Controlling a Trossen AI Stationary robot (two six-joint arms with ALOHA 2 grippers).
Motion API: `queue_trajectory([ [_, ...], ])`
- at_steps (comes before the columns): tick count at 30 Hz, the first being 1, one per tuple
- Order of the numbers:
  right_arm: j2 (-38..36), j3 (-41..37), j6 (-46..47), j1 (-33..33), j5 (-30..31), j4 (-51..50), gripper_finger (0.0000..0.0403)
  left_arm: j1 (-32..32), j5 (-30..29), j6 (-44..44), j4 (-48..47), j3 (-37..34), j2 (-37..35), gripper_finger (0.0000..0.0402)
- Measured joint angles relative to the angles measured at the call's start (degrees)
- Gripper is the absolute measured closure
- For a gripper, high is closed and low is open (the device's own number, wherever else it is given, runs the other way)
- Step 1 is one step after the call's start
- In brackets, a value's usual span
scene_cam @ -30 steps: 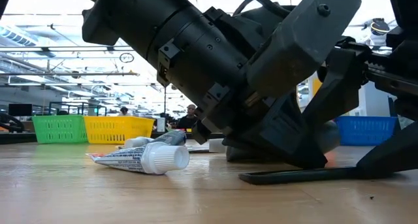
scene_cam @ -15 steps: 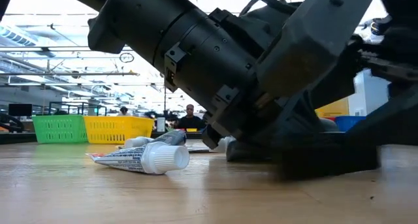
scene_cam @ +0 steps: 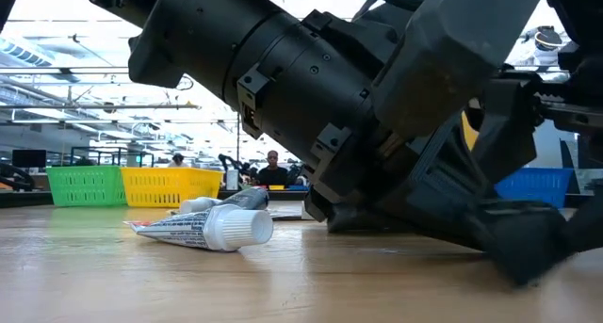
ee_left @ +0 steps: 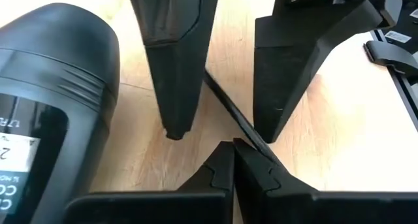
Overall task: Pick & Place Travel size toiletries
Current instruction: Put the comb into the blue bin
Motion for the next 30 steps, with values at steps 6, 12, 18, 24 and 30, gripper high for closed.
queue_trajectory([
  [6, 0.0, 0.0, 2.2, -0.3, -3.1, -1.3, 0.0219, 0.0, -0.1, 0.0, 0.0, 0.0, 0.0, 0.0388],
  [12, 0.0, 0.0, 2.0, -0.3, -4.5, -2.5, 0.0307, 0.0, -0.3, 0.4, 0.2, 0.0, 0.0, 0.0393],
  [18, 0.0, 0.0, 1.4, -0.3, -5.9, -2.8, 0.0373, -0.1, 0.7, 1.6, -2.8, -0.1, -1.9, 0.0394],
  [24, -2.9, 0.0, 3.5, 0.2, -11.2, -5.6, 0.0394, -1.3, 0.5, 2.2, -11.1, -0.3, -7.3, 0.0398],
  [30, -14.2, 0.0, 9.0, 3.1, -4.6, -16.7, 0.0395, -5.1, -12.3, 1.2, -24.6, -0.1, -13.1, 0.0391],
])
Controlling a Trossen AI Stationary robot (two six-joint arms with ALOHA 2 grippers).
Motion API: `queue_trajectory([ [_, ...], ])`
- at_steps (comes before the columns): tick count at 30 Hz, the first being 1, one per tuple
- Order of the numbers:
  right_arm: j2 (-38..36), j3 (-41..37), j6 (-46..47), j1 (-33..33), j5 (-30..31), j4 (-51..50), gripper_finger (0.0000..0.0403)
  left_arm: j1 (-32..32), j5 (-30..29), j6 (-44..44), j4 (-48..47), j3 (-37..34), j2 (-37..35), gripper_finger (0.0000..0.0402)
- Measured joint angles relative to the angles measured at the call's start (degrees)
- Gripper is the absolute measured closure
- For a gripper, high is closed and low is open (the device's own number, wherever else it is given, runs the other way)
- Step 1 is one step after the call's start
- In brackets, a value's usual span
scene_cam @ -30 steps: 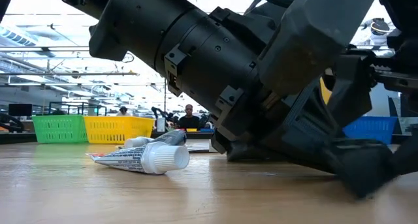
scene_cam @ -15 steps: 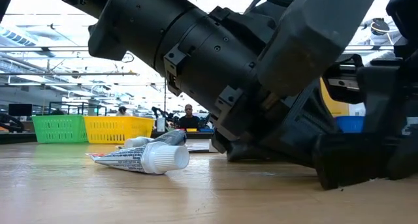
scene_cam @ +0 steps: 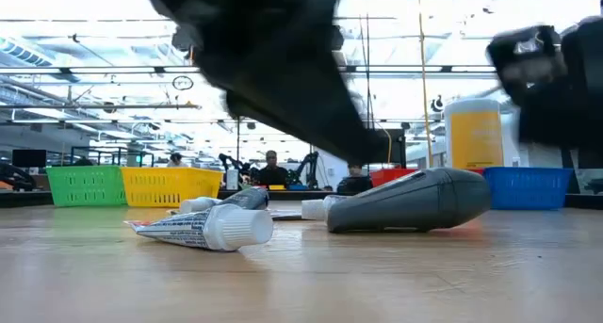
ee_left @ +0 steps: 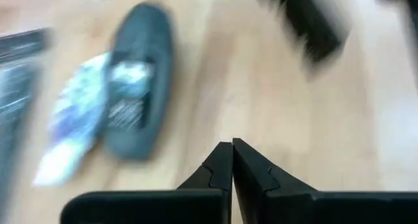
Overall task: Pick & Place Travel size toiletries
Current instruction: Put the comb into the blue bin
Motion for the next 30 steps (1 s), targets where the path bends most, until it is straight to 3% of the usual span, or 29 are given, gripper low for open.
queue_trajectory([
  [6, -15.8, 0.0, 10.4, 1.4, 19.1, -13.7, 0.0395, -3.9, -14.3, -8.6, -11.8, 0.0, -0.4, 0.0391],
  [9, -23.9, 0.0, 21.5, -2.4, 22.9, -25.0, 0.0396, -5.3, -18.0, -15.0, -17.0, 0.0, 0.1, 0.0398],
  [15, -34.7, 0.0, 45.1, -18.0, 19.0, -52.7, 0.0398, -7.4, -24.0, -20.0, -20.2, 0.0, 0.1, 0.039],
  [20, -36.4, 0.0, 57.5, -35.7, 12.3, -72.7, 0.0398, -7.7, -26.2, -20.6, -20.0, 0.0, 0.1, 0.0386],
  [24, -34.8, 0.0, 55.1, -47.2, 10.6, -75.9, 0.0397, -7.7, -26.3, -20.6, -19.9, 0.0, 0.1, 0.0396],
  [30, -29.6, 0.0, 46.5, -58.8, 3.9, -69.8, 0.0396, -7.7, -26.2, -20.6, -19.2, 0.0, 0.1, 0.0392],
])
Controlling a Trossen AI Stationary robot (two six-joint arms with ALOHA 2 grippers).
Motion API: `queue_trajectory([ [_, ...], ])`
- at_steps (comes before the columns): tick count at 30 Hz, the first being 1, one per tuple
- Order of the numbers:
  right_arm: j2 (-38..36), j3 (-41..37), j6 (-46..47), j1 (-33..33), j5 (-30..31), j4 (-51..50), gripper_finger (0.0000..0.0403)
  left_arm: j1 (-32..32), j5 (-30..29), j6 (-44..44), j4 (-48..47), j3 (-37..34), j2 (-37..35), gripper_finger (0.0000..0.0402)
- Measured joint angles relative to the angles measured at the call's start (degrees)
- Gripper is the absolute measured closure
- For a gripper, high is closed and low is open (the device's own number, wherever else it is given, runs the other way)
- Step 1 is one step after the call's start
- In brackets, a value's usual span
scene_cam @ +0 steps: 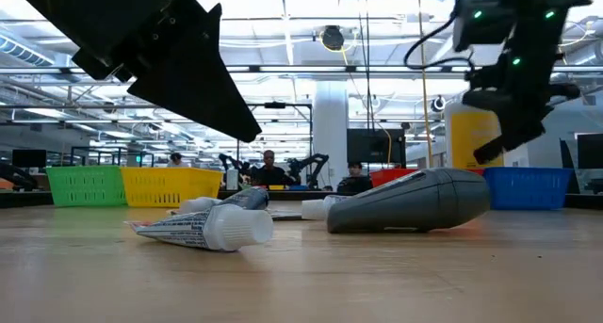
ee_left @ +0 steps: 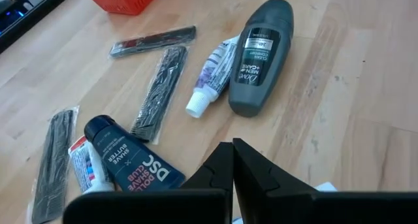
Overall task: Pick & Place Travel size toiletries
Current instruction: Put the comb into the blue bin, then put the toothpaste into the green bin
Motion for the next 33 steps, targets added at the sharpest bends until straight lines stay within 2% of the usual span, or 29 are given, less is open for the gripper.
queue_trajectory([
  [8, 9.1, 0.0, -5.8, -6.1, -5.0, 5.3, 0.0395, 0.0, 0.5, -0.1, 0.8, 0.0, 0.0, 0.0381],
  [18, 16.5, 0.0, -7.8, -6.8, -6.6, 9.8, 0.0386, -0.5, 3.2, -0.2, 0.9, 0.0, 0.0, 0.038],
  [26, 18.5, 0.0, -8.3, -6.8, -5.1, 10.7, 0.0359, -0.6, 3.6, -0.4, 1.0, 0.0, -0.1, 0.038],
  [33, 15.8, 0.0, -11.3, -6.6, -2.2, 10.6, 0.0302, -0.6, 3.7, -0.5, 1.2, 0.0, -0.1, 0.038],
])
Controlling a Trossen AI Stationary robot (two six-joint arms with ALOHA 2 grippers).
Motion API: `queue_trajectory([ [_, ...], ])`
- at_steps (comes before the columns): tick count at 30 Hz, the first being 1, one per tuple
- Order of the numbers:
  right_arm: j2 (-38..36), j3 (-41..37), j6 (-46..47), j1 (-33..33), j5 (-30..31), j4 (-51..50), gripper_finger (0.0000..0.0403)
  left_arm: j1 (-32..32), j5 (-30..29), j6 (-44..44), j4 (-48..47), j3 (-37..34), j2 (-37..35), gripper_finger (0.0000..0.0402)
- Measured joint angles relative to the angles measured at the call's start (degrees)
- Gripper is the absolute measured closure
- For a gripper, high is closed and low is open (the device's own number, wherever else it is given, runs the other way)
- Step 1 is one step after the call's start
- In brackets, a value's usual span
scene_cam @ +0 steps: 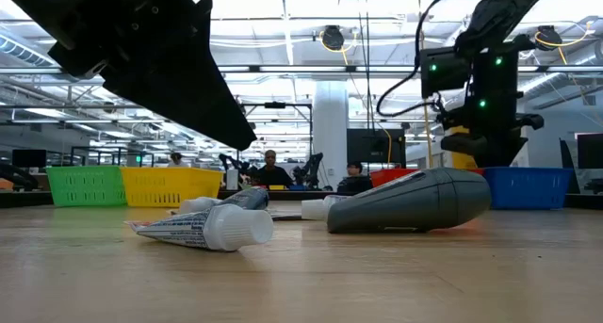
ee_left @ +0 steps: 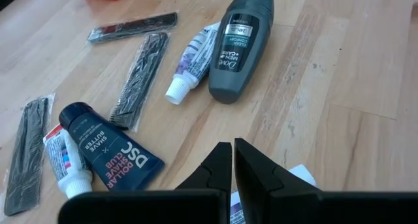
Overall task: Pick & Place Travel size toiletries
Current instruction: Put the toothpaste into the green bin
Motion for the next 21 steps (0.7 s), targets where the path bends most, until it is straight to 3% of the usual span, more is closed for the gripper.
queue_trajectory([
  [6, -8.5, 0.0, -0.2, 5.6, -2.9, 0.8, 0.0283, -0.5, -2.0, 0.6, -1.0, 0.0, -0.8, 0.038],
  [13, -15.2, -0.1, -1.7, 22.5, -2.7, 11.6, 0.0309, -2.9, -11.4, -4.9, -8.3, 0.1, -6.6, 0.038],
  [17, -14.1, -4.9, -10.0, 33.1, 0.2, 31.9, 0.0321, -3.7, -16.2, -10.8, -16.5, 0.1, -9.6, 0.038],
  [21, -9.9, -13.9, -20.4, 40.6, 0.0, 61.9, 0.0329, -1.7, -16.9, -16.2, -24.9, 0.1, -11.4, 0.038],
])
